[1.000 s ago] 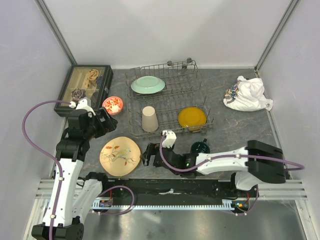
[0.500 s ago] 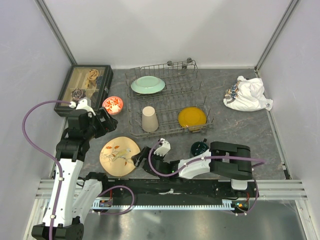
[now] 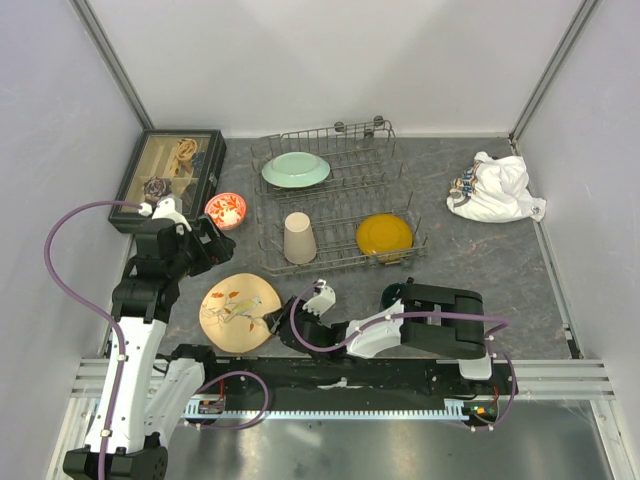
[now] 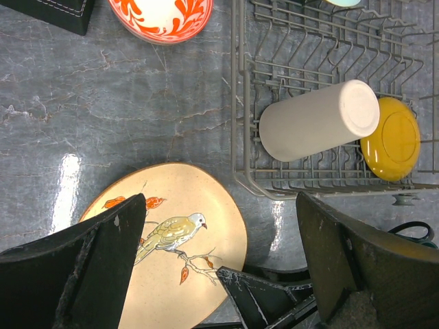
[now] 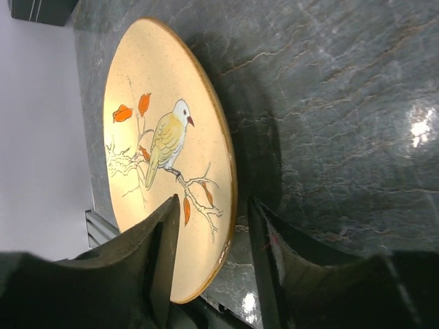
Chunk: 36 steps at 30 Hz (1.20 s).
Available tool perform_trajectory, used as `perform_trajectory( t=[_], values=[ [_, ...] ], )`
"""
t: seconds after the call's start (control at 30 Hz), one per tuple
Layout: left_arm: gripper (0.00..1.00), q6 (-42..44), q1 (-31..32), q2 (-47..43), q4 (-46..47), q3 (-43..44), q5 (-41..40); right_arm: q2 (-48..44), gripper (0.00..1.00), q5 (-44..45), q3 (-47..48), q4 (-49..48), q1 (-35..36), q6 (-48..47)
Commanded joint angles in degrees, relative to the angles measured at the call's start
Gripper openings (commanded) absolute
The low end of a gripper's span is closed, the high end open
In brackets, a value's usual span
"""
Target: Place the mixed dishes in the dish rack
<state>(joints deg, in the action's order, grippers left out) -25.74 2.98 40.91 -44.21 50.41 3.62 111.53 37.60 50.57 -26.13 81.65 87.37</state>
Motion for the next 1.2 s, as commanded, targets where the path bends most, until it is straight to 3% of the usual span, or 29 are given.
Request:
perform_trajectory(
  t=[0.0,0.23,0.4,0.67,1.17],
  values=[
    [0.96,1.22,-0.17,-0.12,1.23,1.88,1.30,2.64,0.49,-0.16,-0.38,3.98,0.27,2.54],
    [0.96,1.13,-0.17,-0.30,1.23,1.53,1.22,2.29,0.25,0.54,-1.17,4.51,0.18,2.54],
    [0.96,0.95,-0.17,-0.21,1.31,1.53,1.39,0.98,0.00,0.80,-1.26,6.70,0.18,1.75],
    [0.96,0.78,-0.17,-0.30,1.49,1.35,1.39,-4.98,0.00,3.52,-0.29,15.49,1.58,-6.95],
    [0.96,-0.72,-0.17,-1.00,3.25,0.30,2.80,-23.45,0.00,13.02,-8.99,32.36,8.52,-11.43]
  ],
)
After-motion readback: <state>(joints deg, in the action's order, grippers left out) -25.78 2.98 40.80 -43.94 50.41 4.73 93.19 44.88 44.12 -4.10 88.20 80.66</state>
